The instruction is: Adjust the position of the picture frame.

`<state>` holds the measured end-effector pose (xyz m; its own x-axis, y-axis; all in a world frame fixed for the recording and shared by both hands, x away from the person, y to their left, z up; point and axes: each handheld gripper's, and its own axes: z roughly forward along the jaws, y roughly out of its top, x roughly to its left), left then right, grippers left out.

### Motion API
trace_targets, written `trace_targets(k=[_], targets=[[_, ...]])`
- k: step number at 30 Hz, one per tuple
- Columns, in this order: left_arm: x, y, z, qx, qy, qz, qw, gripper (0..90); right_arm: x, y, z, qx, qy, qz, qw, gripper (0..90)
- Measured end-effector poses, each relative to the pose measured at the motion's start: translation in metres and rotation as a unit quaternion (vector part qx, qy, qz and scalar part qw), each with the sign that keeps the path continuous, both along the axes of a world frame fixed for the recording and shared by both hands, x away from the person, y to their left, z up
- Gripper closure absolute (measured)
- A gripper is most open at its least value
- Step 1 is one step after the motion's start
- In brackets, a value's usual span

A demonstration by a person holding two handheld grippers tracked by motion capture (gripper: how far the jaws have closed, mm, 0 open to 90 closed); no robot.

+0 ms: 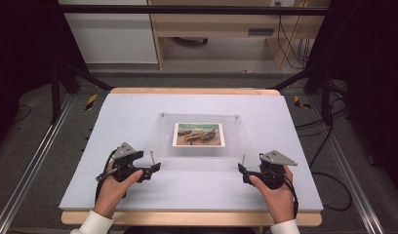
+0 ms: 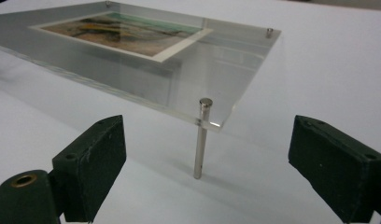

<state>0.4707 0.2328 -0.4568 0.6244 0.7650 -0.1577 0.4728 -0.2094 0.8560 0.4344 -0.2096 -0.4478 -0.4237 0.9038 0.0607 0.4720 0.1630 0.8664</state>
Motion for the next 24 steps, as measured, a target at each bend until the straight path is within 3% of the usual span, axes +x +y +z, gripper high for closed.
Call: trace_targets(k=[5, 9, 16, 17, 19, 22, 24], targets=[[0.001, 0.002, 0.006, -0.013, -0.013, -0.005, 0.9998, 7.6, 0.002, 0.004, 0.011, -0.006, -0.03, -0.002, 0.9995, 16.1], [0.005, -0.003, 0.015, -0.012, -0.017, -0.004, 0.9998, 8.2, 0.007, 0.008, 0.02, -0.002, -0.033, 0.002, 0.9994, 21.4], [0.018, -0.013, 0.028, 0.01, -0.017, -0.013, 0.9997, 9.4, 0.023, 0.016, 0.032, -0.015, -0.018, 0.019, 0.9995, 22.0], [0.024, -0.017, 0.032, 0.023, -0.012, -0.013, 0.9996, 9.0, 0.031, 0.017, 0.032, -0.024, -0.005, 0.029, 0.9993, 20.3], [0.03, -0.019, 0.035, 0.025, -0.005, -0.003, 0.9997, 8.5, 0.039, 0.019, 0.031, -0.02, 0.014, 0.036, 0.9991, 18.7], [0.035, -0.02, 0.035, 0.027, 0.005, -0.005, 0.9996, 8.3, 0.045, 0.02, 0.032, -0.026, 0.019, 0.037, 0.9988, 18.5], [0.041, -0.021, 0.03, 0.037, 0.018, -0.007, 0.9991, 8.3, 0.054, 0.02, 0.031, -0.021, 0.039, 0.042, 0.9981, 16.3]])
